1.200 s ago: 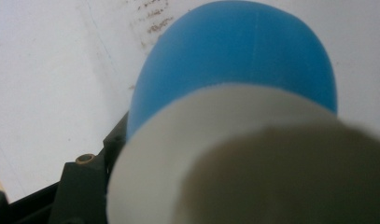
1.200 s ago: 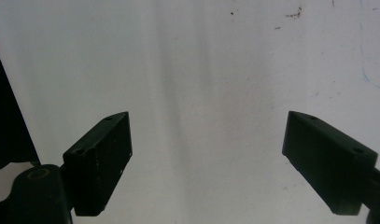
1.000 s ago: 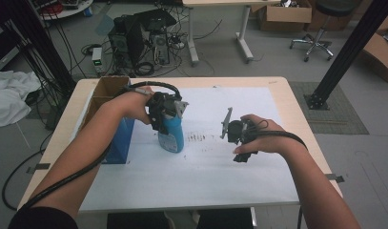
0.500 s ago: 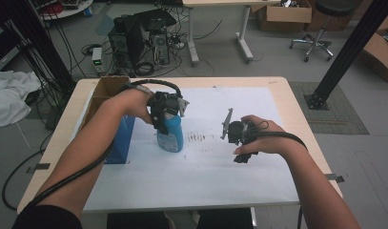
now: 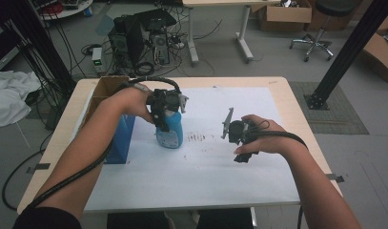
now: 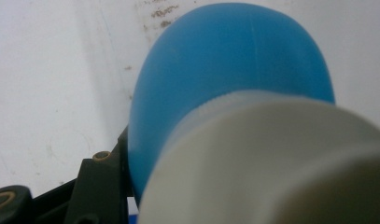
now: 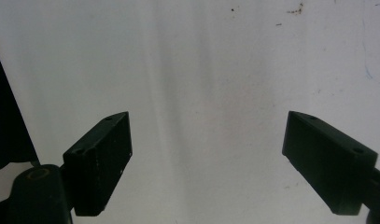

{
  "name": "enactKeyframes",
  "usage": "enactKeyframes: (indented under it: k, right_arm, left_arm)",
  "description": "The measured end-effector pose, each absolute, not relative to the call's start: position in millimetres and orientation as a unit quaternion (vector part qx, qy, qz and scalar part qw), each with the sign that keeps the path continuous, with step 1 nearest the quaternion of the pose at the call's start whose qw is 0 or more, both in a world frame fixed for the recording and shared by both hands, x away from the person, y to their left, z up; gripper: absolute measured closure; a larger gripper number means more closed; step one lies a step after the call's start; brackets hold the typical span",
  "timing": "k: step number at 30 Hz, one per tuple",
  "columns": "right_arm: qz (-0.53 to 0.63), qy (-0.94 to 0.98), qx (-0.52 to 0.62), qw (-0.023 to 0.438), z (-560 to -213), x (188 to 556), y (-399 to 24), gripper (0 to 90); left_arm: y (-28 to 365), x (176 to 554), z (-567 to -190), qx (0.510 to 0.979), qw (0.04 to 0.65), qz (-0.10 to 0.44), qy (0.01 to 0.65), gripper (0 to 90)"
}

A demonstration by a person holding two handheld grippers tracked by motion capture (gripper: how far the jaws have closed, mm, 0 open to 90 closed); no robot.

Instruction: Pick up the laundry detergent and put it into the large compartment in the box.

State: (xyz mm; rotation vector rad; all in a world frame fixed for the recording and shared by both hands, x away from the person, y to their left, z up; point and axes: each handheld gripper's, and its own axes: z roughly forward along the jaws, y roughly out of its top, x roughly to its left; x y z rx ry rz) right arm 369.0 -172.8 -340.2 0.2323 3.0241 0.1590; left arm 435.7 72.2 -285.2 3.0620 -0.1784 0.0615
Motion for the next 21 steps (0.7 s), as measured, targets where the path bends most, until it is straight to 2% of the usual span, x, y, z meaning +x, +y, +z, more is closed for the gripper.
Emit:
enactKeyframes:
  k: [10, 21]
  right_arm:
    - [0.055, 0.994, 0.072, 0.054, -337.3, 370.2, -174.2, 16.0]
    - [0.063, 0.995, 0.059, 0.056, -333.4, 370.3, -174.7, 16.0]
  left_arm:
    - [78.2, 428.9, -258.2, 0.999, 0.038, 0.001, 0.001, 42.3]
    - [78.8, 417.7, -228.5, 0.997, 0.043, 0.012, 0.064, 42.2]
